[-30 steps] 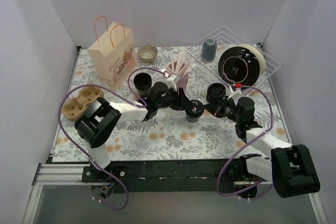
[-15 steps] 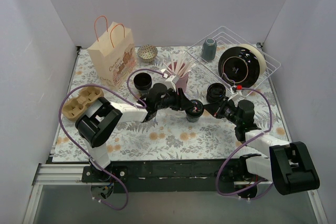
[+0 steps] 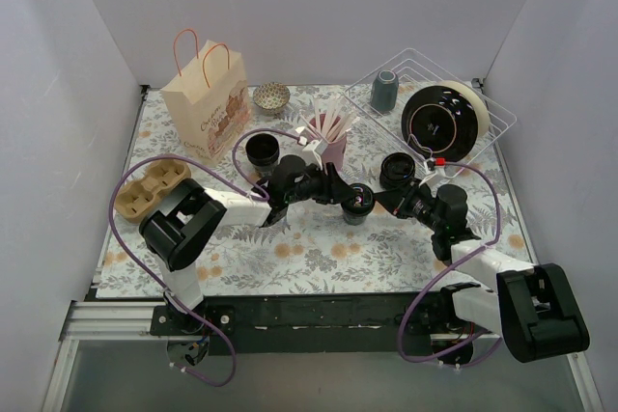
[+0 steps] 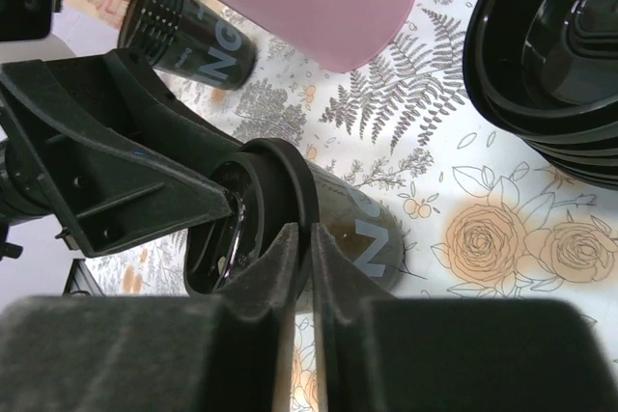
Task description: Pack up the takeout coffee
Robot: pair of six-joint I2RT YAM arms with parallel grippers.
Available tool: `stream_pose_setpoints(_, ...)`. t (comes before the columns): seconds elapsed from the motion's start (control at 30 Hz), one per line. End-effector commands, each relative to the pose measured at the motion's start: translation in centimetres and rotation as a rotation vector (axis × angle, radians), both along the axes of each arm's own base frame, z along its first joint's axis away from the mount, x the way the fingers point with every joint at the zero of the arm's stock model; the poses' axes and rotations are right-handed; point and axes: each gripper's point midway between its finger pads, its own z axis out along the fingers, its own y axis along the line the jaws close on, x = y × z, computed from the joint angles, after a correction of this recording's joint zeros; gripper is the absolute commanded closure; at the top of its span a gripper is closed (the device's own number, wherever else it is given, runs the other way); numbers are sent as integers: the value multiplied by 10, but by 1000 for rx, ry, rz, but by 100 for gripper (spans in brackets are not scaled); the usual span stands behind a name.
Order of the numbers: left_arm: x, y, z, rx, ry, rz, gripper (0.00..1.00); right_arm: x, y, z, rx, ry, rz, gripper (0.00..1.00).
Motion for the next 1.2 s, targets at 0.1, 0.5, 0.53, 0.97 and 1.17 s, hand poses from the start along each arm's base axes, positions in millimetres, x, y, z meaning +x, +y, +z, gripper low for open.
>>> stream_pose_setpoints(0.1, -70, 88, -145, 572, 357, -19, 75, -26, -2, -27, -84, 213, 42, 72)
stream_pose_setpoints(0.5, -37, 70, -106, 520, 307, -38, 43, -27, 4, -7, -45, 189, 72, 67)
stream_pose_setpoints(0.53, -34, 67, -98, 504, 295, -37, 41, -27, 5, -6, -37, 189, 72, 67)
stream_pose_setpoints(0.97, -13, 49, -47, 396, 228, -52, 27, -27, 8, 2, 35, 189, 50, 67)
stream_pose_setpoints(1.17, -7, 42, -26, 352, 200, -50, 24, -29, 9, 8, 90, 188, 30, 67)
